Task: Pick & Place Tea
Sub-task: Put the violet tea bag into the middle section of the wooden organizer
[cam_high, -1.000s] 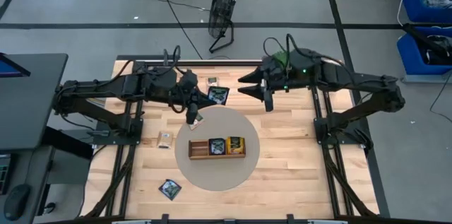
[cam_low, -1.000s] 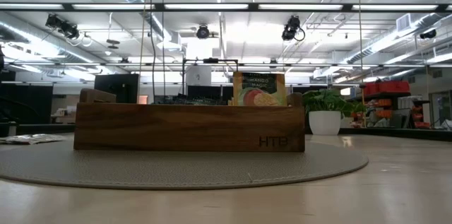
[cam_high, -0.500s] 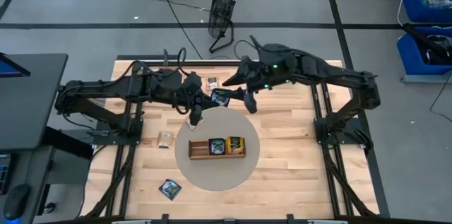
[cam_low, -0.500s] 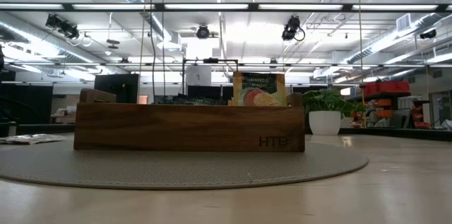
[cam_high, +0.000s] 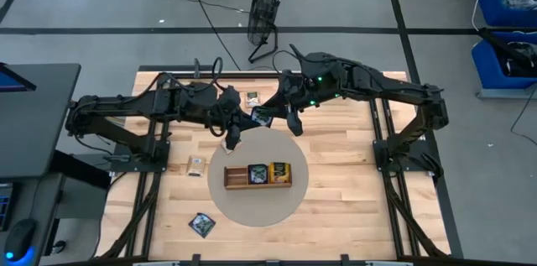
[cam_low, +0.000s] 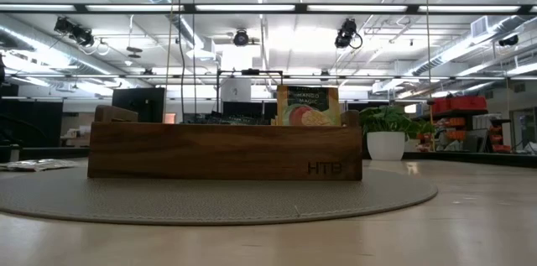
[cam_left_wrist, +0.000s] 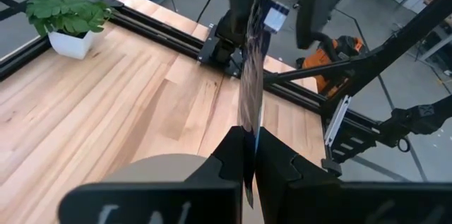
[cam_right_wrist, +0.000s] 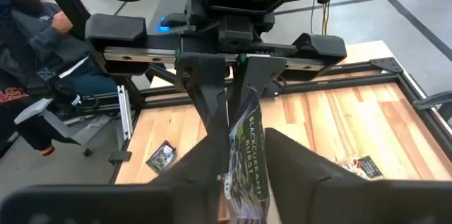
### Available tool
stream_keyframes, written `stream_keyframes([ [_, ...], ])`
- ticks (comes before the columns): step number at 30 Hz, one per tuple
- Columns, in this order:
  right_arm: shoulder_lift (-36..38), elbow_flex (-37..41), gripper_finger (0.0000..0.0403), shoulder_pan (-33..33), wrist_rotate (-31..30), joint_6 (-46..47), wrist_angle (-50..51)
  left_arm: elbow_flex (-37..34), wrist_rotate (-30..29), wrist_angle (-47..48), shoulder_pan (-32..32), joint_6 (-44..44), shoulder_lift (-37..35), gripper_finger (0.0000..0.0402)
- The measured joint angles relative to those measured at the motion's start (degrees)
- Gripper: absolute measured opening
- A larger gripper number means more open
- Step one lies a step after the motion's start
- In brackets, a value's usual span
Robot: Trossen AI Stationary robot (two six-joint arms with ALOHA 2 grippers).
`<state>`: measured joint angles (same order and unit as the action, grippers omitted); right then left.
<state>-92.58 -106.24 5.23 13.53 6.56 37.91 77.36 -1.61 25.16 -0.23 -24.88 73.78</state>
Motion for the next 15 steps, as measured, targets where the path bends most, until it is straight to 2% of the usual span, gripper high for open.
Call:
stream_keyframes([
  [6,0.0,0.0,0.001,0.0,0.0,-1.3,0.3,0.0,0.0,-1.0,0.1,0.0,0.0,0.0034],
  [15,0.4,0.0,0.0005,0.0,-2.2,-1.4,0.9,0.0,-1.6,1.0,0.5,-1.4,0.0,0.01],
])
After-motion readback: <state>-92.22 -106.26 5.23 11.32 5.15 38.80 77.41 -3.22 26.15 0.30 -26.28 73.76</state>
